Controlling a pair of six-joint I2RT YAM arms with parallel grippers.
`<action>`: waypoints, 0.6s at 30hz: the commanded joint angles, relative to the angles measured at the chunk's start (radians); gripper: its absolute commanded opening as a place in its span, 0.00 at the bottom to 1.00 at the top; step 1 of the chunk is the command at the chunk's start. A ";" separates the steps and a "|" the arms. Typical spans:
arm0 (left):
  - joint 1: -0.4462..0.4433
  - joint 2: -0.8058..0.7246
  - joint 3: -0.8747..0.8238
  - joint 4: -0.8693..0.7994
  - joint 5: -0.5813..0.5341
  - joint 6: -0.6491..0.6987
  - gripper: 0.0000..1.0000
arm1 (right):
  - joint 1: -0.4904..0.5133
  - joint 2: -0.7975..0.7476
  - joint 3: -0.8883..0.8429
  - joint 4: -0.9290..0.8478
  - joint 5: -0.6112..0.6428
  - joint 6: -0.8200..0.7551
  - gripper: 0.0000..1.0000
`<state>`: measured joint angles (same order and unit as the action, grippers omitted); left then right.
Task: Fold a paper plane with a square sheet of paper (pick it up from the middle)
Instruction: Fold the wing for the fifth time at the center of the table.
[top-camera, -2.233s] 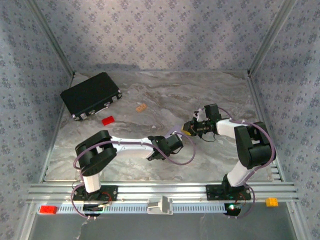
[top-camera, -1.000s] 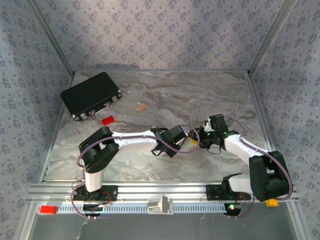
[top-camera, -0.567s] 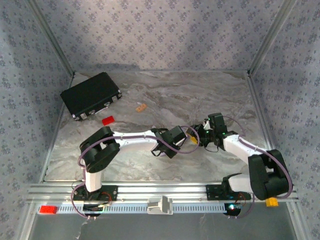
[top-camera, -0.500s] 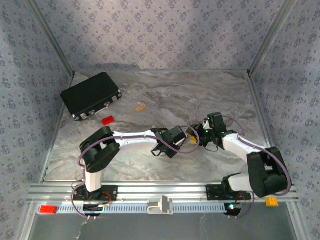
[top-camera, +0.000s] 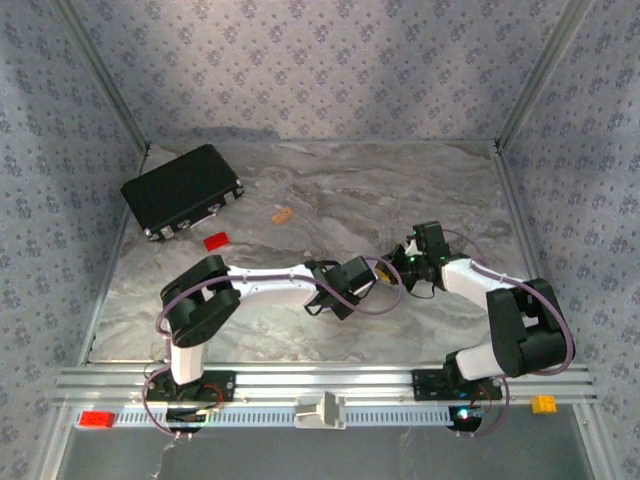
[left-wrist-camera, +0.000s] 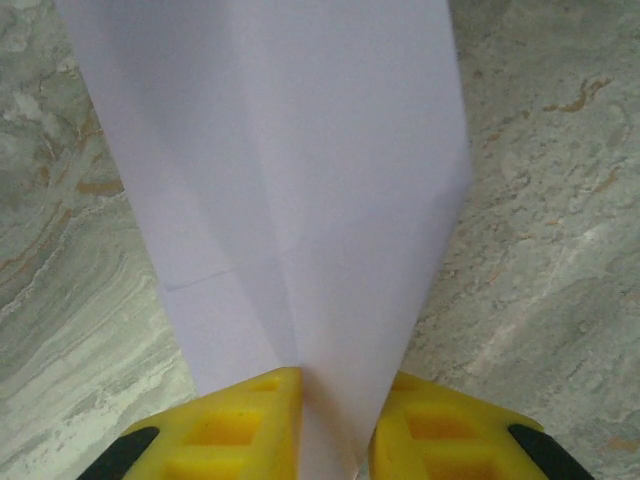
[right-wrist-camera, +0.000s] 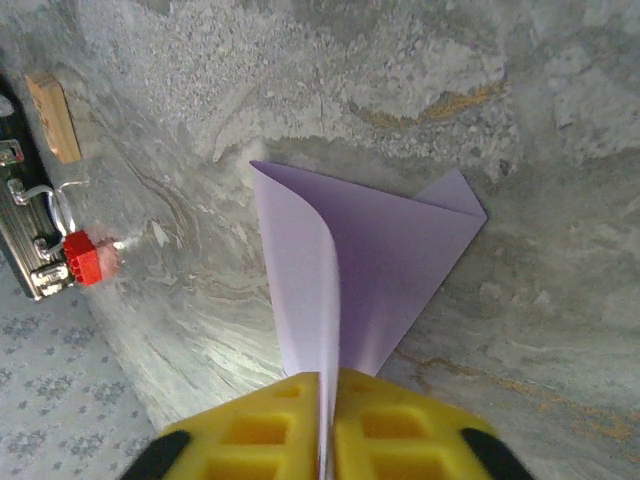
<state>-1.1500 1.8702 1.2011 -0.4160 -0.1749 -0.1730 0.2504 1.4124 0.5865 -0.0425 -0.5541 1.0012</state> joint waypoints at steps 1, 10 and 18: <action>-0.015 -0.011 0.000 0.005 -0.046 0.032 0.22 | -0.007 0.011 0.027 -0.032 -0.021 -0.013 0.06; -0.035 -0.027 -0.024 0.027 -0.120 0.049 0.22 | -0.015 0.017 0.030 -0.026 -0.028 -0.022 0.00; -0.037 -0.034 -0.037 0.033 -0.128 0.057 0.21 | -0.020 0.021 0.032 -0.026 -0.032 -0.024 0.00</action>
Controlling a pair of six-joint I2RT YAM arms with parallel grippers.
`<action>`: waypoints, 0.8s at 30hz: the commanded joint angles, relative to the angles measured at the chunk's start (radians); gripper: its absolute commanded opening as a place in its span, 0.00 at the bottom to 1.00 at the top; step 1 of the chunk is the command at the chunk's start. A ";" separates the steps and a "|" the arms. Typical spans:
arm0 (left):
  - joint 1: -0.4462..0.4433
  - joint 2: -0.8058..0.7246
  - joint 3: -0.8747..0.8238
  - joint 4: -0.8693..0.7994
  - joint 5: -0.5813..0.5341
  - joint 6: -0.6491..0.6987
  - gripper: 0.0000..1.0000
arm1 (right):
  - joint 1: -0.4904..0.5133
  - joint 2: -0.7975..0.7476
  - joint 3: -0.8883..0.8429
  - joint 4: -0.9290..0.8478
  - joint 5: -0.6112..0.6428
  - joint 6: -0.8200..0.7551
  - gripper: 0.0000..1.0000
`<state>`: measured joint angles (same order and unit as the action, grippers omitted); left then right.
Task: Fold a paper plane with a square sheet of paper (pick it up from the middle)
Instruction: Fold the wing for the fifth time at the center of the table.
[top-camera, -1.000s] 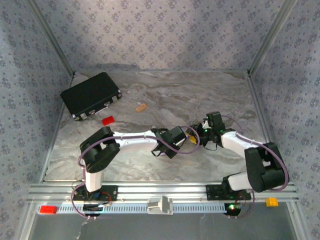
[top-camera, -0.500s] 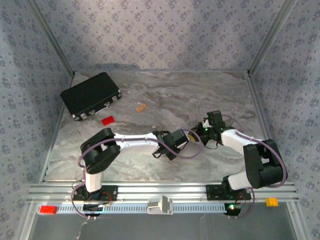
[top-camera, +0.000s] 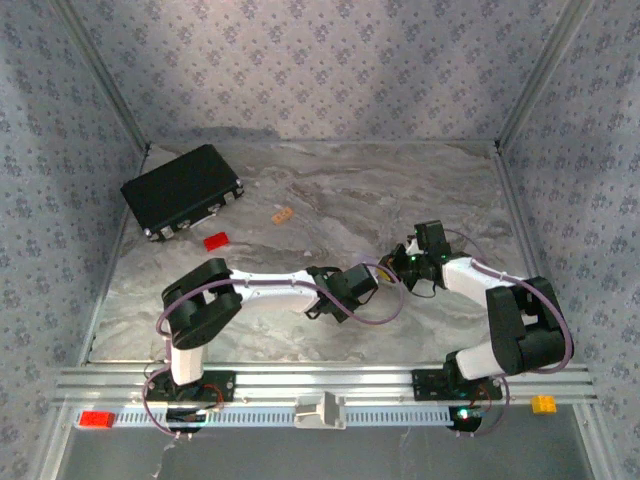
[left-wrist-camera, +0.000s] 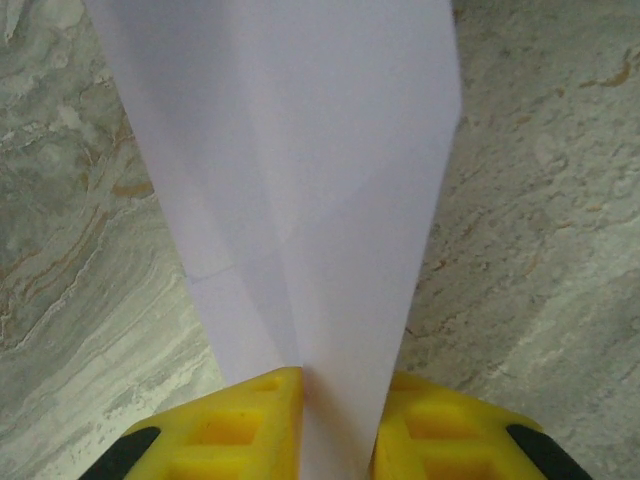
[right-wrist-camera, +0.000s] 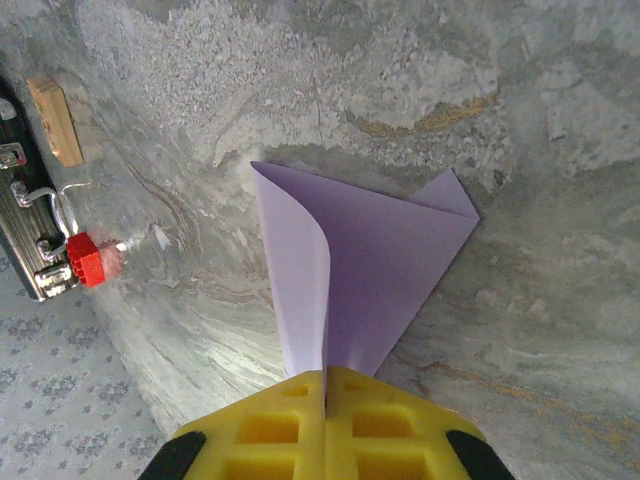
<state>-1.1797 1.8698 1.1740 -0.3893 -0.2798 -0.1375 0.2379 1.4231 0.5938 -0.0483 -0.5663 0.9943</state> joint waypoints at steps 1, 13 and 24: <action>-0.006 -0.036 -0.012 0.009 -0.024 0.022 0.19 | -0.006 0.010 0.024 -0.020 -0.020 -0.018 0.00; -0.006 -0.058 -0.026 0.037 -0.004 0.012 0.19 | -0.005 0.010 0.016 -0.016 -0.024 -0.017 0.00; -0.007 -0.058 -0.028 0.036 0.006 0.011 0.09 | -0.004 0.010 0.018 -0.019 -0.024 -0.017 0.00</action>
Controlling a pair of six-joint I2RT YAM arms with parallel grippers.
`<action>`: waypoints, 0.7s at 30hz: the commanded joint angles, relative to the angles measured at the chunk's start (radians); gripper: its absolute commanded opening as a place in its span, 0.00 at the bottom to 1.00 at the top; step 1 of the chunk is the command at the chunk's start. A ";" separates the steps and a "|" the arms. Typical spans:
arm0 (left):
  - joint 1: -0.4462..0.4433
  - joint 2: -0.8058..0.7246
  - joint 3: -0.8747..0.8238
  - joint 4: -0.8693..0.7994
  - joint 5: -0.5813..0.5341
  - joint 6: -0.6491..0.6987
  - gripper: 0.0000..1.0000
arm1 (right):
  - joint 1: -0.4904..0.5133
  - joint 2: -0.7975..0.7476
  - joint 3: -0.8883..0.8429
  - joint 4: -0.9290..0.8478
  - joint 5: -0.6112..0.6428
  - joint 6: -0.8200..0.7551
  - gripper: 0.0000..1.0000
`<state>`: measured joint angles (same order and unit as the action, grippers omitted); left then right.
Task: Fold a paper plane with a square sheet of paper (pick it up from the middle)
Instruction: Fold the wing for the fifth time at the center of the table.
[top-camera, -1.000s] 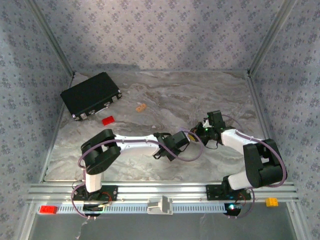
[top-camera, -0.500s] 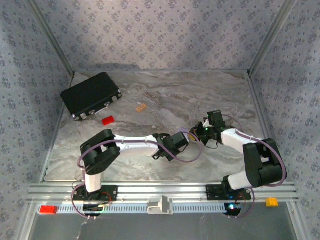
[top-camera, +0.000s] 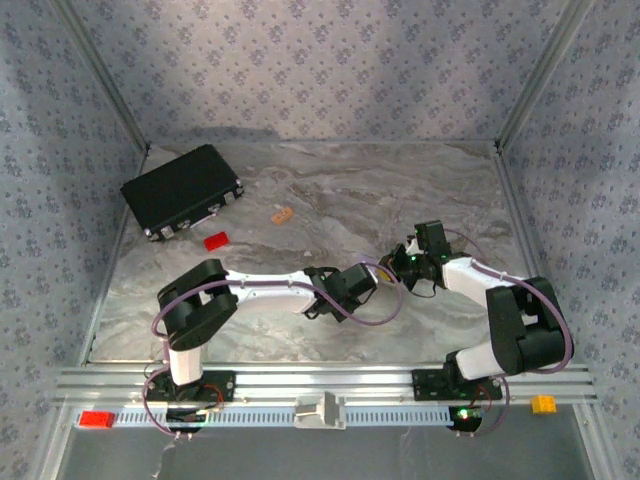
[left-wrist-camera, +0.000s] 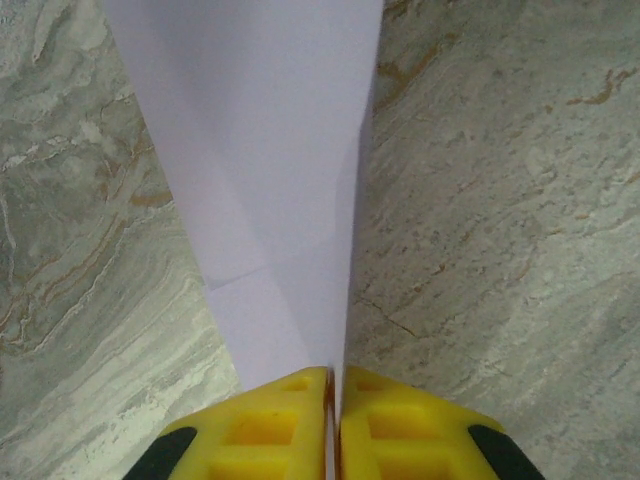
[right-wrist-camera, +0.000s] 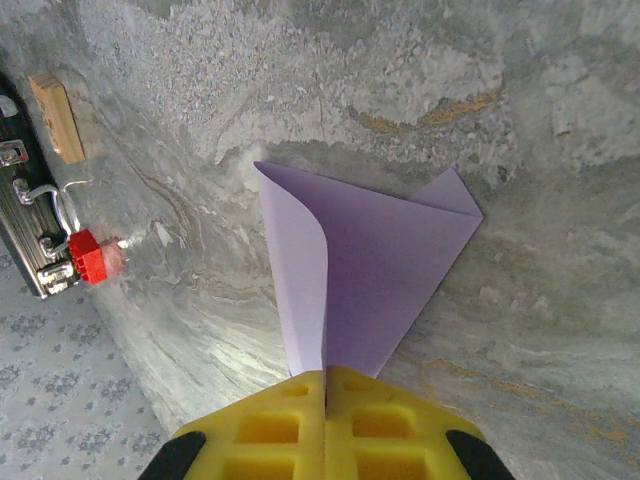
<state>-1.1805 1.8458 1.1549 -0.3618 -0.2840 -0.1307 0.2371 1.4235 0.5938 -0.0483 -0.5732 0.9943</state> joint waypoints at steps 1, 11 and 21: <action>-0.006 -0.033 -0.008 0.009 0.017 0.003 0.07 | -0.002 0.010 0.017 -0.019 -0.016 -0.017 0.00; 0.073 -0.013 0.022 -0.009 0.279 -0.049 0.00 | -0.019 -0.074 0.067 -0.229 0.097 -0.145 0.32; 0.125 0.017 0.040 -0.006 0.452 -0.079 0.00 | -0.069 -0.205 0.041 -0.303 0.124 -0.165 0.36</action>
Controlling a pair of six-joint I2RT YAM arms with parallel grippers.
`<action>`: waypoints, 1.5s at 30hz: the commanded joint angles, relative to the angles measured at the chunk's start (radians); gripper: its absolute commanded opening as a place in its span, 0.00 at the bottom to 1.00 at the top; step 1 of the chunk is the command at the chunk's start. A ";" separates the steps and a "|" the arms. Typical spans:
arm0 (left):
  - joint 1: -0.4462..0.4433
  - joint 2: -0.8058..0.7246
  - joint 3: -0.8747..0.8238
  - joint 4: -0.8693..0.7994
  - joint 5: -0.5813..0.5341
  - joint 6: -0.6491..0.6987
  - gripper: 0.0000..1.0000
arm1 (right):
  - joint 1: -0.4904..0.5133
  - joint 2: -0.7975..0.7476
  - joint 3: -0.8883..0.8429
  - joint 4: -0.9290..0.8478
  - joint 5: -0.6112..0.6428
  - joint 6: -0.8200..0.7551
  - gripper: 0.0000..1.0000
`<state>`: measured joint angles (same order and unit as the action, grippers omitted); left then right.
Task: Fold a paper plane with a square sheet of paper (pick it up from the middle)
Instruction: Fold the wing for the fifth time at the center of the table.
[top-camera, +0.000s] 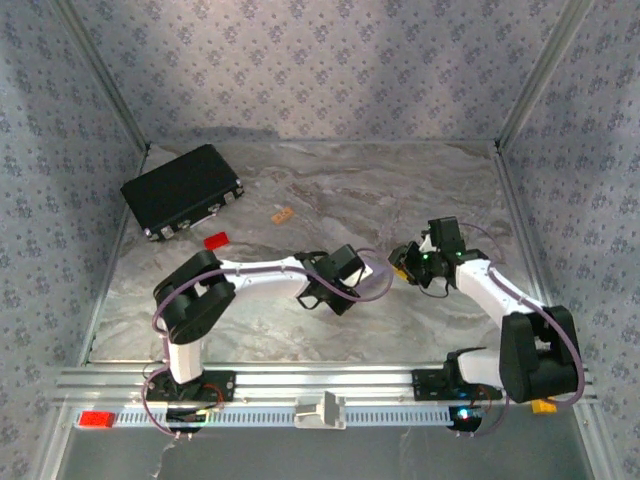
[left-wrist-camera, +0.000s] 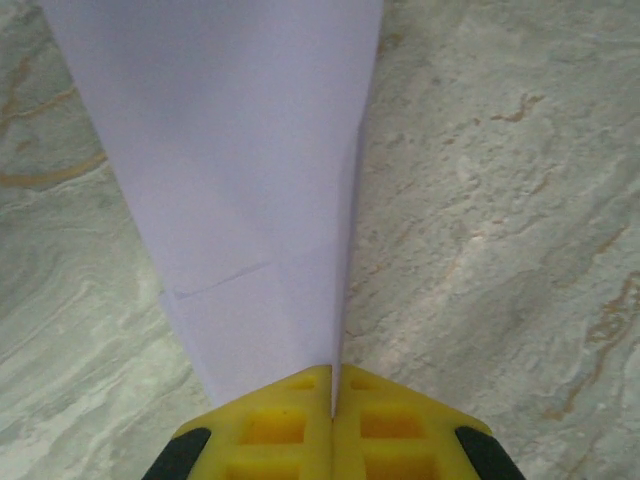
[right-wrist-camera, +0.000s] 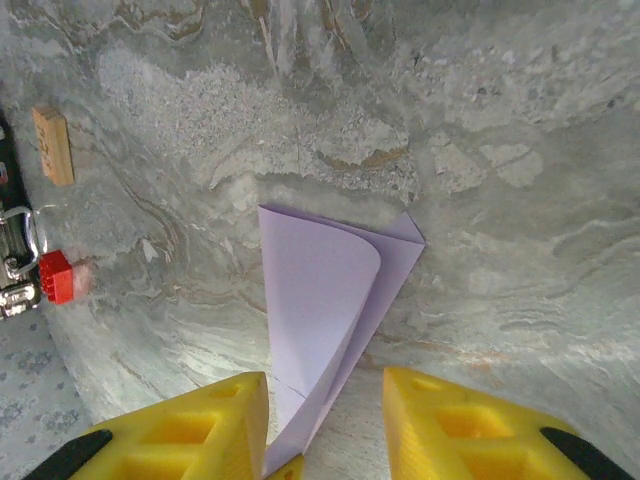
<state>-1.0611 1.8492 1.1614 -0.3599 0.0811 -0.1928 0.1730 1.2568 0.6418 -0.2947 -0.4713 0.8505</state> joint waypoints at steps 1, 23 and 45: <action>0.009 0.019 0.036 -0.008 0.100 -0.019 0.00 | -0.006 -0.049 -0.012 -0.056 0.020 -0.018 0.36; 0.048 0.117 0.097 -0.015 0.269 -0.072 0.00 | 0.048 -0.107 -0.164 0.047 -0.015 0.020 0.34; 0.194 0.151 -0.088 0.436 0.661 -0.422 0.00 | 0.106 -0.120 -0.245 0.320 -0.033 -0.056 0.25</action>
<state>-0.8764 1.9862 1.0943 -0.0349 0.6632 -0.5446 0.2714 1.0977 0.3897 -0.0471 -0.4412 0.8211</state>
